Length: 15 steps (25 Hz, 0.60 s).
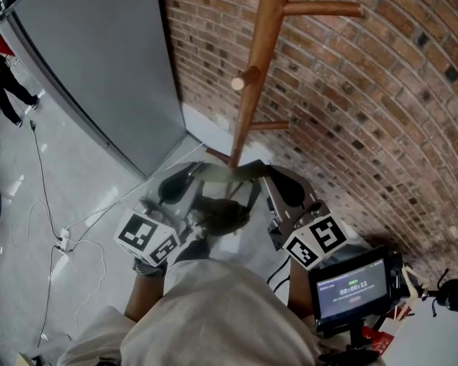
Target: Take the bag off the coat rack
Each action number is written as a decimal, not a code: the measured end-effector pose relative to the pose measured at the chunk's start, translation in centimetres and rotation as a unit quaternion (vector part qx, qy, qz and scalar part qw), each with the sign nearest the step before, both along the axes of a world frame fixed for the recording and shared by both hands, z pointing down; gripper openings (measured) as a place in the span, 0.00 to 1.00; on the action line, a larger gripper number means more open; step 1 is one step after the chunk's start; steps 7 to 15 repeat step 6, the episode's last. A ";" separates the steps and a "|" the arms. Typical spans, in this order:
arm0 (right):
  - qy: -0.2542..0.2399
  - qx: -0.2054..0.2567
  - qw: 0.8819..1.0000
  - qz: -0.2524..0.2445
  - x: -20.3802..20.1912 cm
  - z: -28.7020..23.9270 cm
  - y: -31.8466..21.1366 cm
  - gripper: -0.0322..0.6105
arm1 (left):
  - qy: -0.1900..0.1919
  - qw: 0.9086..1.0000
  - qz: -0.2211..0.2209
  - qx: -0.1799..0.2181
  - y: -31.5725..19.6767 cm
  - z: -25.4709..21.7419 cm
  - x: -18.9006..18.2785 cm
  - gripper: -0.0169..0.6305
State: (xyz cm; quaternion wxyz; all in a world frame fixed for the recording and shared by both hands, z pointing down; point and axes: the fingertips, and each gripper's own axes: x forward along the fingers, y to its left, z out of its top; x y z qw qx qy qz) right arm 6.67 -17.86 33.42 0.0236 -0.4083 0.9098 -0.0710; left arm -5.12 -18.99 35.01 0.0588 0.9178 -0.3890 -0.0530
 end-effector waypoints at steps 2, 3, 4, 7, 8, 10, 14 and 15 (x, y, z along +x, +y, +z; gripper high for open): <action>0.001 0.000 1.000 -0.001 -0.1 0.0 0.0 0.06 | 0.001 1.000 0.000 0.000 0.0 0.0 -0.1 0.10; 0.001 0.000 1.000 -0.002 -0.1 0.0 0.1 0.06 | 0.002 1.000 -0.001 0.000 0.0 0.0 -0.1 0.10; 0.001 0.000 1.000 -0.003 -0.1 0.0 0.1 0.06 | 0.003 1.000 0.000 -0.001 0.1 0.0 -0.1 0.10; 0.001 -0.001 1.000 -0.004 -0.2 0.1 0.2 0.06 | 0.006 1.000 0.000 -0.002 0.1 0.0 -0.1 0.10; 0.001 -0.001 1.000 -0.004 -0.2 0.1 0.2 0.06 | 0.006 1.000 0.000 -0.002 0.1 0.0 -0.1 0.10; 0.001 -0.001 1.000 -0.004 -0.2 0.1 0.2 0.06 | 0.006 1.000 0.000 -0.002 0.1 0.0 -0.1 0.10; 0.001 -0.001 1.000 -0.004 -0.2 0.1 0.2 0.06 | 0.006 1.000 0.000 -0.002 0.1 0.0 -0.1 0.10; 0.001 -0.001 1.000 -0.004 -0.2 0.1 0.2 0.06 | 0.006 1.000 0.000 -0.002 0.1 0.0 -0.1 0.10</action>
